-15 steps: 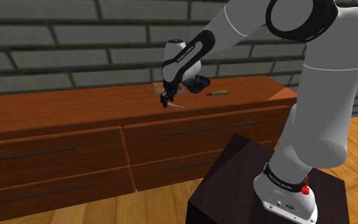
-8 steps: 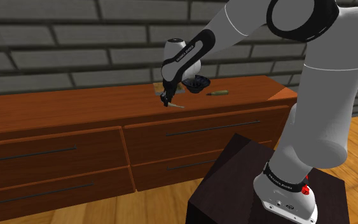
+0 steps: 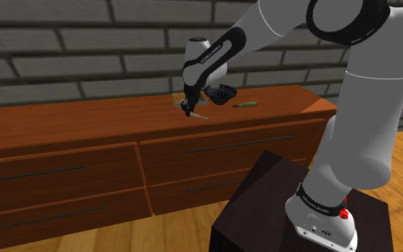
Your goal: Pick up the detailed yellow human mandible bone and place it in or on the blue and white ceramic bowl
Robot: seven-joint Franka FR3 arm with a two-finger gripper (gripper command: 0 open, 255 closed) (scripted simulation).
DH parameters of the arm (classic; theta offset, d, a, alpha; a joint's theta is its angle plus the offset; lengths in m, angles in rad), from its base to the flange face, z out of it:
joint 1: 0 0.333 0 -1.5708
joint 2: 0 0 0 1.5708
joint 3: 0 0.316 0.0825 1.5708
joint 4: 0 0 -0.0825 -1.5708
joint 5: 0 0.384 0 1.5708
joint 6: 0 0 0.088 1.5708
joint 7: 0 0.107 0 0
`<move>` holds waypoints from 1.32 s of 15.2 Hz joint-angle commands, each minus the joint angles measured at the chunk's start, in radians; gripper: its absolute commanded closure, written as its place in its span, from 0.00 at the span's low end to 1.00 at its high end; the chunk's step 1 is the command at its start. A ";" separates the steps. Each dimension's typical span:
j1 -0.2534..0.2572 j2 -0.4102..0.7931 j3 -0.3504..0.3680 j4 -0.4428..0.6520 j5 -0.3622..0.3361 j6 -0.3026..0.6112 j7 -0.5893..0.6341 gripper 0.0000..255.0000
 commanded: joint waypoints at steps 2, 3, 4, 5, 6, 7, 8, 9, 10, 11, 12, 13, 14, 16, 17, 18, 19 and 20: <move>0.003 -0.027 -0.003 0.013 -0.011 -0.040 0.007 1.00; 0.004 -0.035 -0.003 0.018 -0.014 -0.052 0.009 1.00; 0.004 -0.043 -0.004 0.023 -0.017 -0.065 0.011 1.00; 0.005 -0.050 -0.004 0.029 -0.020 -0.078 0.012 1.00; 0.006 -0.057 -0.005 0.034 -0.022 -0.090 0.014 1.00; 0.006 -0.064 -0.005 0.040 -0.025 -0.103 0.015 1.00; 0.007 -0.071 -0.005 0.046 -0.027 -0.115 0.016 1.00; 0.007 -0.078 -0.006 0.052 -0.030 -0.128 0.018 1.00; 0.007 -0.084 -0.006 0.059 -0.032 -0.141 0.019 1.00; 0.008 -0.091 -0.006 0.065 -0.034 -0.153 0.020 1.00; 0.008 -0.097 -0.006 0.072 -0.036 -0.166 0.021 1.00; 0.009 -0.103 -0.006 0.079 -0.038 -0.179 0.022 1.00; 0.009 -0.108 -0.006 0.086 -0.040 -0.192 0.023 1.00; 0.010 -0.119 -0.006 0.102 -0.043 -0.217 0.024 1.00; 0.010 -0.124 -0.006 0.110 -0.044 -0.230 0.025 1.00; 0.010 -0.129 -0.006 0.118 -0.046 -0.243 0.026 1.00; 0.010 -0.134 -0.006 0.126 -0.047 -0.256 0.026 1.00; 0.011 -0.138 -0.006 0.135 -0.048 -0.269 0.027 1.00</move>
